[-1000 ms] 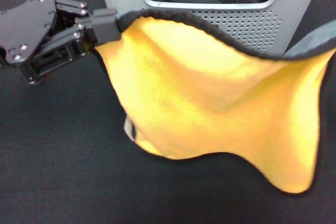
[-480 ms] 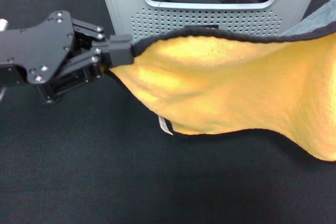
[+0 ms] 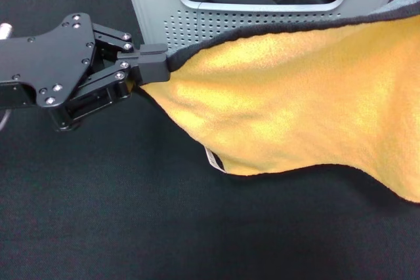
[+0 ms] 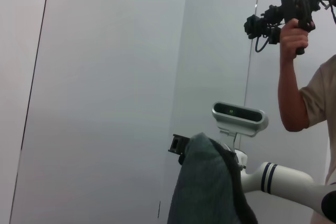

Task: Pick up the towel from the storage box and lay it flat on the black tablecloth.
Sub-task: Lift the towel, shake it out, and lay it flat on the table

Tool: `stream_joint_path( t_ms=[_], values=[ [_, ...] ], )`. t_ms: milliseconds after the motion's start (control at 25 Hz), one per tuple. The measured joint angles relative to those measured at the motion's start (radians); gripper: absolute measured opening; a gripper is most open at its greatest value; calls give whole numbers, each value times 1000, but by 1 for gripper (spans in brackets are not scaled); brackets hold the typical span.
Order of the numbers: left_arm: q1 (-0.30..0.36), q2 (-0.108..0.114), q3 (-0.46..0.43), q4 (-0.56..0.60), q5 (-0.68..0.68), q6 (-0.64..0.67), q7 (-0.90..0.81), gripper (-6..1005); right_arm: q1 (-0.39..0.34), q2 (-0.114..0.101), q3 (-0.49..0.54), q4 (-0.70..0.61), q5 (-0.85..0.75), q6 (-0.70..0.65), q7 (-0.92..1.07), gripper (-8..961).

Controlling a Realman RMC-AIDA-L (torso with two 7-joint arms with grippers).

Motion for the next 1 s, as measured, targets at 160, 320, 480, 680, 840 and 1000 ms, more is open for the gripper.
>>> stream_joint_path(
  t_ms=[160, 320, 480, 680, 840, 1000],
  values=[
    [2, -3, 0, 0, -11, 0, -7, 29, -8, 1, -8, 4, -6, 0, 12, 12],
    [22, -10, 20, 2, -21, 1, -49, 28, -48, 2, -50, -4, -8, 1, 24, 12],
    [85, -6, 66, 16, -71, 3, -69, 28, -128, 3, -82, -40, -4, 17, 42, 12],
    [220, 6, 151, 83, -187, 8, -66, 28, -324, 27, -109, -192, 3, 39, 45, 12],
    [330, 9, 220, 140, -235, 8, -70, 28, -455, 26, -159, -283, 17, 49, 57, 12],
    [433, 5, 277, 189, -242, 8, -64, 28, -564, 26, -191, -339, 1, 63, 63, 12]
  ],
)
